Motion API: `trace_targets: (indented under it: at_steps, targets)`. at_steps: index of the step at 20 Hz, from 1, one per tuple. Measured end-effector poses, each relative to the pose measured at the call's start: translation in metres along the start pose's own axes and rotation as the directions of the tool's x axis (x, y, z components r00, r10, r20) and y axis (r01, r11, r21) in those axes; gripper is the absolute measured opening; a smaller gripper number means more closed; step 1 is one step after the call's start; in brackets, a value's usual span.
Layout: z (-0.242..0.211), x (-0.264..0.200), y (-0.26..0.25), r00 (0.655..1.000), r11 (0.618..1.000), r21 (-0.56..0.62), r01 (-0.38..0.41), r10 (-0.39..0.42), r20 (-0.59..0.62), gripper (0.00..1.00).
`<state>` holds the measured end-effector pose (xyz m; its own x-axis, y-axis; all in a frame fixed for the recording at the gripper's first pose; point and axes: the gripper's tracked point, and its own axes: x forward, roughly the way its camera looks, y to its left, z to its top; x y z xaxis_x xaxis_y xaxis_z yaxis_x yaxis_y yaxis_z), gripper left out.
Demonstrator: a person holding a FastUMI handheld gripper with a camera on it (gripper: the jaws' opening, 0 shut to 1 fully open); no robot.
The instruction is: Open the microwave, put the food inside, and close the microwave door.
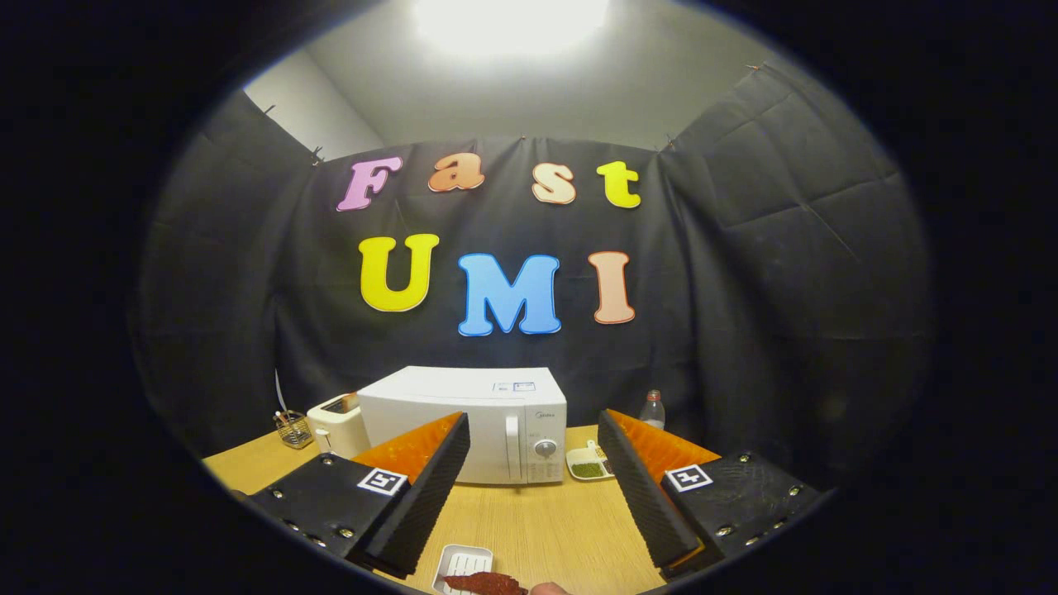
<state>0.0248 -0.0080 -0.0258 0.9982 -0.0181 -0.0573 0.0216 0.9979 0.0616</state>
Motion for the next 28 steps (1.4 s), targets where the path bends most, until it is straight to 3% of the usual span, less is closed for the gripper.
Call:
trace_targets:
  at_steps: [13,21,28]
  targets:
    - [-0.015,0.124,0.032,0.996,0.996,0.007,-0.089,0.089,-0.018,0.98]
    - [-0.063,0.204,0.074,0.983,0.984,0.005,-0.176,0.176,-0.054,0.98]
    - [-0.136,0.258,0.07,0.973,0.991,0.013,-0.136,0.136,-0.186,0.98]
